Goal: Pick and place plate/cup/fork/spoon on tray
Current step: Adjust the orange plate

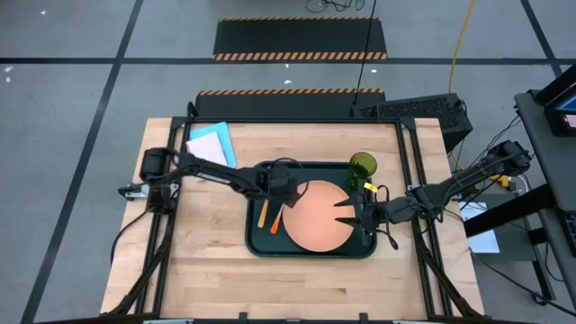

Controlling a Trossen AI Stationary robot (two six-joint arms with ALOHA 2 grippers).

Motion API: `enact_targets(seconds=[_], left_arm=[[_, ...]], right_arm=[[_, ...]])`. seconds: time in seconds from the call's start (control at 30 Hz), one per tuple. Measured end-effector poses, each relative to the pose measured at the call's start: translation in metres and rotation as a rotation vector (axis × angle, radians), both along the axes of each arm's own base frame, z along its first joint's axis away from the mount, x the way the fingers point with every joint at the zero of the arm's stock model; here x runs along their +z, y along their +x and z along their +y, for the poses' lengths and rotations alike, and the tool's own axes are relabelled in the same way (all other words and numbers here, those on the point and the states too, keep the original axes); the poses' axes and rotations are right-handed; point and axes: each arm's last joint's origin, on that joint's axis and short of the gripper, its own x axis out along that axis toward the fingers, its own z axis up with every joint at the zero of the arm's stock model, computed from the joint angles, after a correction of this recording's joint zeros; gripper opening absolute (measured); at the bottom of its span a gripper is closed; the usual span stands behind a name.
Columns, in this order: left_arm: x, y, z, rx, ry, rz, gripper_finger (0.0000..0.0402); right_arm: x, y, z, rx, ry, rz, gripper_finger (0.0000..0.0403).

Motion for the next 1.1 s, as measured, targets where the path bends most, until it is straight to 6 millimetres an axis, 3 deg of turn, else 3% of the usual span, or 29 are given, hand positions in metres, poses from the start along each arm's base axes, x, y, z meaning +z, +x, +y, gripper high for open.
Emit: enact_targets(seconds=[0.17, 0.33, 0.5, 0.8, 1.1], left_arm=[[0.016, -0.012, -0.031, -0.008, -0.038, 0.002, 0.0014], [0.016, -0.016, -0.060, 0.005, -0.121, -0.022, 0.0014], [0.016, -0.018, -0.076, 0.074, -0.180, -0.067, 0.0014], [0.004, -0.011, -0.081, 0.143, -0.202, -0.120, 0.0014], [0.002, 0.010, -0.074, 0.061, -0.146, -0.263, 0.0014]], right_arm=[[-0.001, 0.000, 0.000, 0.000, -0.004, 0.009, 0.0189], [-0.001, 0.000, 0.000, 0.000, -0.006, 0.013, 0.0189], [0.000, 0.000, 0.000, 0.000, -0.002, 0.005, 0.0189], [0.001, 0.000, 0.000, 0.000, 0.007, -0.009, 0.0189], [0.003, 0.001, 0.001, 0.001, 0.014, -0.024, 0.0189]])
